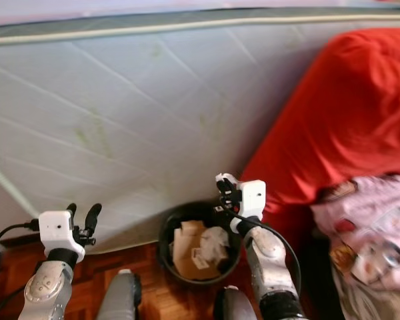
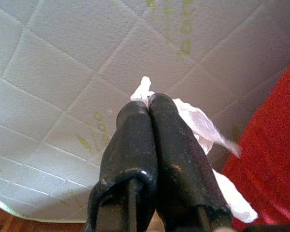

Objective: Clean up the room

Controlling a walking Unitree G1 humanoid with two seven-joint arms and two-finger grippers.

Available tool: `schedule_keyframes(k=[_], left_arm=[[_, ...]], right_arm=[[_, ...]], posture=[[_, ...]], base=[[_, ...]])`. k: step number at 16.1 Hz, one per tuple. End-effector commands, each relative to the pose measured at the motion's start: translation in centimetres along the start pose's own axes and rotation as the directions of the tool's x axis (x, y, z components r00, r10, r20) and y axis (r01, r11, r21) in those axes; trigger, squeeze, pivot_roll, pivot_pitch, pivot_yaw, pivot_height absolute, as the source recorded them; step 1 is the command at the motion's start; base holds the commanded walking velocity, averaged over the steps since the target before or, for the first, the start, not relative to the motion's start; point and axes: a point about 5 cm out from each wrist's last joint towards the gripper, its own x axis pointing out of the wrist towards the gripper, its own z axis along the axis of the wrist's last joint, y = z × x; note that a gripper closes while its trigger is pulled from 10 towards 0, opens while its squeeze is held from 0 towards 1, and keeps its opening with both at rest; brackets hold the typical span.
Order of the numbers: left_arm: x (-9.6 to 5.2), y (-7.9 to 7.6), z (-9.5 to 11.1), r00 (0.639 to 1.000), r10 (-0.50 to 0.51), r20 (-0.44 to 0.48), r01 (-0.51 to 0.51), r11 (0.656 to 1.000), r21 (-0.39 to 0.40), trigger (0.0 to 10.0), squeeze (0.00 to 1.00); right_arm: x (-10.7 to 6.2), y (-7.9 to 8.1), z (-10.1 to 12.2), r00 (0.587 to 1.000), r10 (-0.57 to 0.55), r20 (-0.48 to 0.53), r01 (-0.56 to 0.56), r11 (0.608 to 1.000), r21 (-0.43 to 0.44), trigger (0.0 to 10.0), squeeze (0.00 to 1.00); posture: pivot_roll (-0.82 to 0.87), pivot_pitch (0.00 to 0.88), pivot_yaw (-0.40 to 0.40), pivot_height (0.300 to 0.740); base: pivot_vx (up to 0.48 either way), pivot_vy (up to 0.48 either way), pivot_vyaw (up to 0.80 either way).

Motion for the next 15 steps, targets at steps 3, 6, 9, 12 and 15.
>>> schedule_keyframes(k=[3,6,9,12,15], left_arm=[[0.1,0.3,0.2,1.0,0.0,-0.002,0.0,1.0,-0.014,10.0,0.0],[-0.1,0.4,0.3,1.0,-0.001,-0.002,0.001,1.0,-0.013,10.0,0.0],[-0.1,0.3,0.2,1.0,0.001,-0.002,-0.001,1.0,-0.016,10.0,0.0],[-0.2,0.0,0.1,1.0,0.002,-0.002,-0.002,1.0,-0.02,10.0,0.0],[-0.1,0.0,0.3,1.0,0.009,0.005,-0.009,1.0,-0.024,10.0,0.0]], right_arm=[[0.6,0.7,0.7,1.0,0.026,0.016,-0.026,1.0,-0.008,10.0,0.0],[0.9,0.8,2.1,0.999,0.035,0.039,-0.034,0.999,-0.023,10.0,0.0],[0.7,1.0,2.1,0.998,0.061,0.033,-0.06,0.997,-0.04,10.0,0.0],[0.8,1.2,2.3,0.997,0.064,0.036,-0.063,0.997,-0.039,10.0,0.0],[1.4,1.7,2.7,0.996,0.084,0.036,-0.082,0.996,-0.042,10.0,0.0]], posture=[[0.13,0.139,-0.075,0.628],[0.12,0.14,-0.086,0.628],[0.12,0.136,-0.09,0.608],[0.14,0.136,-0.095,0.608],[0.14,0.137,-0.099,0.608]], base=[[0.0,0.0,0.0],[0.0,0.0,0.0],[0.0,0.0,0.0],[0.0,0.0,0.0],[0.0,0.0,0.0]])
